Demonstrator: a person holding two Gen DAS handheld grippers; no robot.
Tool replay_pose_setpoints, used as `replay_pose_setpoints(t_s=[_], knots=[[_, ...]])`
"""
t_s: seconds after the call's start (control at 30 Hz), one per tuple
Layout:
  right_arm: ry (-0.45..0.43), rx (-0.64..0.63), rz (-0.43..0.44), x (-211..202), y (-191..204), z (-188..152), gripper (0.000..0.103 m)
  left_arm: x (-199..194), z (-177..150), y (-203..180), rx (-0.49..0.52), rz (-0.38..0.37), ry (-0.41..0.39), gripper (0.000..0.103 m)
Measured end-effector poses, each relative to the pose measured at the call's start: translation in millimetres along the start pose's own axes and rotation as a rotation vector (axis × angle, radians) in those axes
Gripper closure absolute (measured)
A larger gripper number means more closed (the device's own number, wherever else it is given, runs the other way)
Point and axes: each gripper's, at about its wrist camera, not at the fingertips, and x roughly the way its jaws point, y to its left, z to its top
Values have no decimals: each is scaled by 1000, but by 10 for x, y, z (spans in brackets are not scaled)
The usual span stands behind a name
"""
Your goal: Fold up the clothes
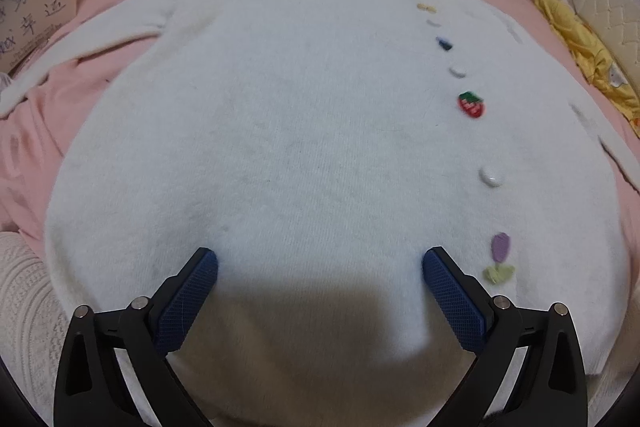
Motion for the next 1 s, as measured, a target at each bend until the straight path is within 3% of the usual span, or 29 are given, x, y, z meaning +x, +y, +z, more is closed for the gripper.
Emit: replay_pose_setpoints(t_s=[0.2, 0.47, 1.0], knots=[[138, -183, 160, -422, 1358, -1010, 38, -402, -175, 49, 18, -19, -20, 0], [51, -382, 65, -788, 1633, -1262, 38, -641, -397, 71, 82, -68, -40, 0], [68, -342, 83, -602, 1545, -1117, 38, -619, -392, -3, 119, -63, -30, 0]])
